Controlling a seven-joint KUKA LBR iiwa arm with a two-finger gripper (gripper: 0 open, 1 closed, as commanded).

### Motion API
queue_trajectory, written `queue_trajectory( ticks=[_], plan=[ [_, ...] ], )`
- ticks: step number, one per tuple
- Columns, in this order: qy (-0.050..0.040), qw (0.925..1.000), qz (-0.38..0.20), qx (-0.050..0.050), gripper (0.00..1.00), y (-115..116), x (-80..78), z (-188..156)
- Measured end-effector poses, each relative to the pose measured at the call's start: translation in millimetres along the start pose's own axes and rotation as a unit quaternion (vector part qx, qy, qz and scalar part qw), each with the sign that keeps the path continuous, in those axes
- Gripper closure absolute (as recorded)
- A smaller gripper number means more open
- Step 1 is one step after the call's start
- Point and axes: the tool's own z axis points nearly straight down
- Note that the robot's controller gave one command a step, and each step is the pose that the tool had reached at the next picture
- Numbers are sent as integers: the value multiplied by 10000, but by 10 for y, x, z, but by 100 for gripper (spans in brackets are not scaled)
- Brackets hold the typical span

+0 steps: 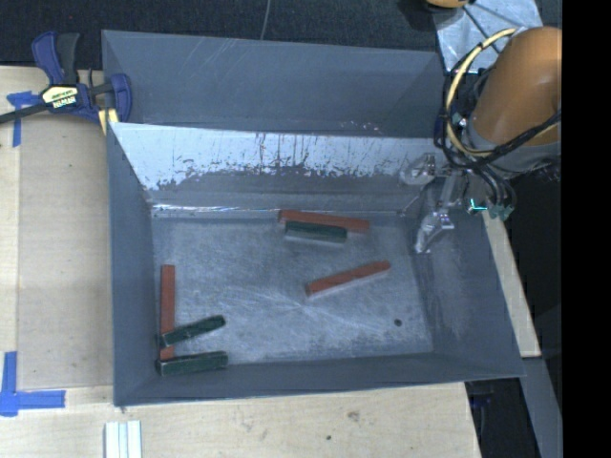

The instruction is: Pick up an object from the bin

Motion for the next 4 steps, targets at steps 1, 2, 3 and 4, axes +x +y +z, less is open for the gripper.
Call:
queue_trajectory(
  ticks=[1,2,3,4],
  plan=[
    [-43,10000,-13,6,0,5,-17,-54],
    [-55,9988,-479,11,0,357,137,604],
    [-24,9997,-252,0,0,623,242,578],
    [-43,9969,-781,7,0,746,242,467]
  ],
)
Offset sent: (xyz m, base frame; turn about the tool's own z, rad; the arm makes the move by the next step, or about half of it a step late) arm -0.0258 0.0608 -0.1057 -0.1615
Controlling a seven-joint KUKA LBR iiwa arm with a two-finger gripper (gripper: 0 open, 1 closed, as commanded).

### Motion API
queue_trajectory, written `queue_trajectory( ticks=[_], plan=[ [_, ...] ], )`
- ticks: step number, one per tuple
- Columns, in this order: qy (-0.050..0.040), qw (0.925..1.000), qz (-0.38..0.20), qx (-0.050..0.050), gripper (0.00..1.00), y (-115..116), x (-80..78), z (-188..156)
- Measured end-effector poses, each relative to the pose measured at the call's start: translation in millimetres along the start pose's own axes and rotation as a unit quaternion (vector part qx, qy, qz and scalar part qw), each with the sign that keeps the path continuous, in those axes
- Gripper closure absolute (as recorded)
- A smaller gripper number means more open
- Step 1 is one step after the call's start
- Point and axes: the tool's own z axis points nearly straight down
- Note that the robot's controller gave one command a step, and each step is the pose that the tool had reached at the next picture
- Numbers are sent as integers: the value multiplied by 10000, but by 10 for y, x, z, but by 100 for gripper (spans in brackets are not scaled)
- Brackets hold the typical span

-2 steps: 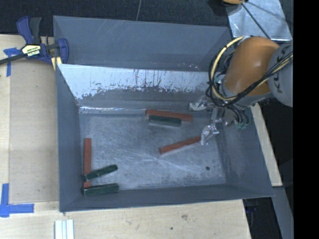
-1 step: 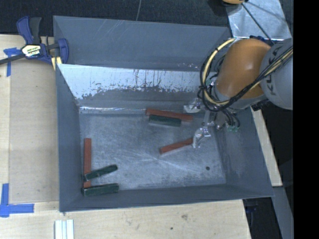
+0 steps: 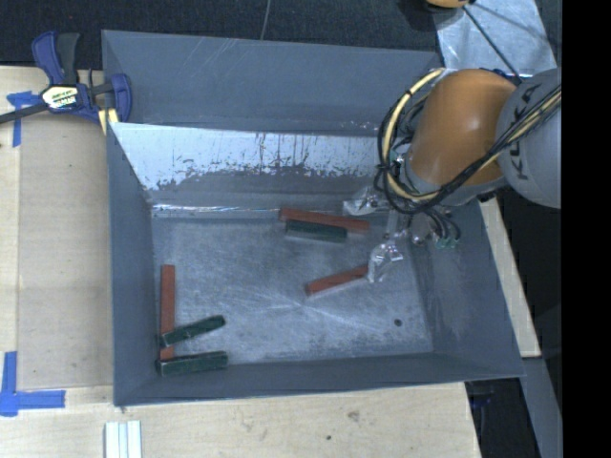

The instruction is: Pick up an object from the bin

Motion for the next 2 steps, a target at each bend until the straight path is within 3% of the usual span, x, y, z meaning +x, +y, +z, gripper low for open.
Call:
queue_trajectory(
  ticks=[1,2],
  plan=[
    [-14,9988,485,2,0,181,85,581],
    [-118,9992,-388,19,100,124,22,509]
  ],
)
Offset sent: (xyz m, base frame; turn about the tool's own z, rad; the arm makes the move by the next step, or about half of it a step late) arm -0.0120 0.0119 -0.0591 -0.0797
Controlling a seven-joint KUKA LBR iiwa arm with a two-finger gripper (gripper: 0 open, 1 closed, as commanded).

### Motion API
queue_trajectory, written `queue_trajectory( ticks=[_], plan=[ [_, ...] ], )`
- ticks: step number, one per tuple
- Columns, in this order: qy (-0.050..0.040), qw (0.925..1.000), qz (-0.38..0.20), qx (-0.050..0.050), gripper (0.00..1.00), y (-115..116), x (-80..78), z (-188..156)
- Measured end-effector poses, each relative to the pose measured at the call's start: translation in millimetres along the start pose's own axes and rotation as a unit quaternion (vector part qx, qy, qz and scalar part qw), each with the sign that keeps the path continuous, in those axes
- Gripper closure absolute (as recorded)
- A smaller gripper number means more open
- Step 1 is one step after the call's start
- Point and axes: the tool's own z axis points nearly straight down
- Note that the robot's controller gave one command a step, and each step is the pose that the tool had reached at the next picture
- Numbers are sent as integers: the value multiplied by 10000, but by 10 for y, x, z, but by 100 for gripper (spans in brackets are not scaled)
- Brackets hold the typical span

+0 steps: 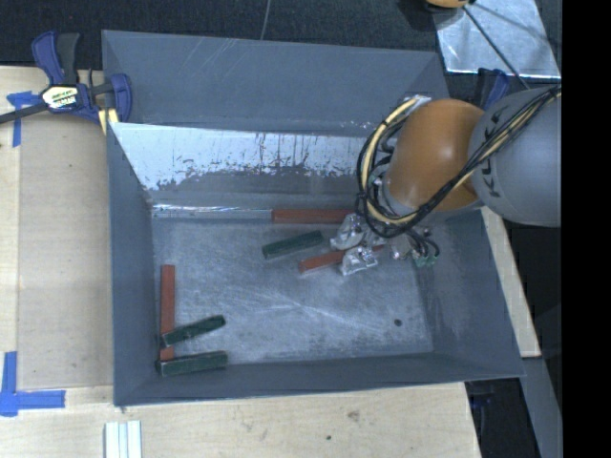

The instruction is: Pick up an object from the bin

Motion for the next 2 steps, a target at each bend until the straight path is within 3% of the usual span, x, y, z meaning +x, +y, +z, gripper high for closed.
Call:
queue_trajectory(
  ticks=[2],
  plan=[
    [17,10000,-1,-3,100,0,-2,-11]
  ],
)
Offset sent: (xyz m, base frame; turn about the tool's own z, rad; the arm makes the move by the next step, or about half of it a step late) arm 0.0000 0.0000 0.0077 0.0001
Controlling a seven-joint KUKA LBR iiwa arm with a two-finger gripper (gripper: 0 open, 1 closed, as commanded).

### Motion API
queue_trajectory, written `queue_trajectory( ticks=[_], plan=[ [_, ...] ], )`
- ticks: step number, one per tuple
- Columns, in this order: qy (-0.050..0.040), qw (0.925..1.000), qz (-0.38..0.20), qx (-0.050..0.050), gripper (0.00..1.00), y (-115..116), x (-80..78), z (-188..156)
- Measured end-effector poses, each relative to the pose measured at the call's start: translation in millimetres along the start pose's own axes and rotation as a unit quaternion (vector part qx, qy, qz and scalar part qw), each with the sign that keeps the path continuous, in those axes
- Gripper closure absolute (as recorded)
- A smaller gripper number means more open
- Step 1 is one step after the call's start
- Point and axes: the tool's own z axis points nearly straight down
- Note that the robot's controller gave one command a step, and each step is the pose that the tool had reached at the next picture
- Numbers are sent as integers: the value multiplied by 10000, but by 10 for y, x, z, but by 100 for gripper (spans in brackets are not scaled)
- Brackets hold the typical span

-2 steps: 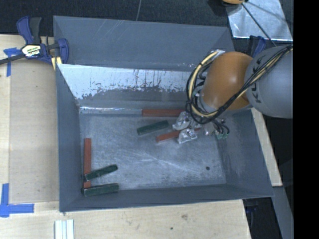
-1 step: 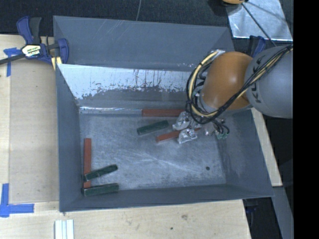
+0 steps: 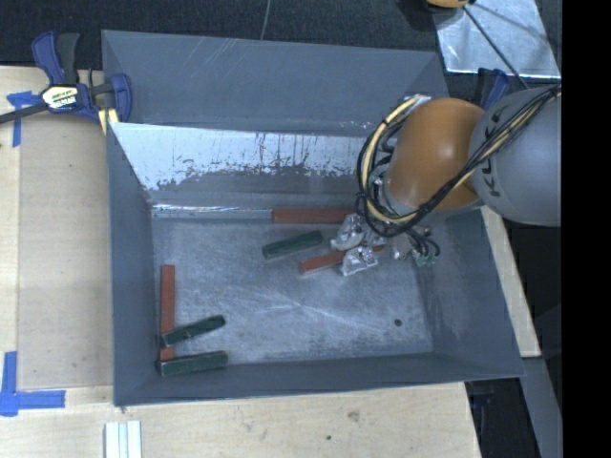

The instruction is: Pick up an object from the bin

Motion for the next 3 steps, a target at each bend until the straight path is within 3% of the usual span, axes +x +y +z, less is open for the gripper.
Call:
queue_trajectory(
  ticks=[3],
  plan=[
    [111,9999,-2,-25,100,3,24,-104]
  ],
)
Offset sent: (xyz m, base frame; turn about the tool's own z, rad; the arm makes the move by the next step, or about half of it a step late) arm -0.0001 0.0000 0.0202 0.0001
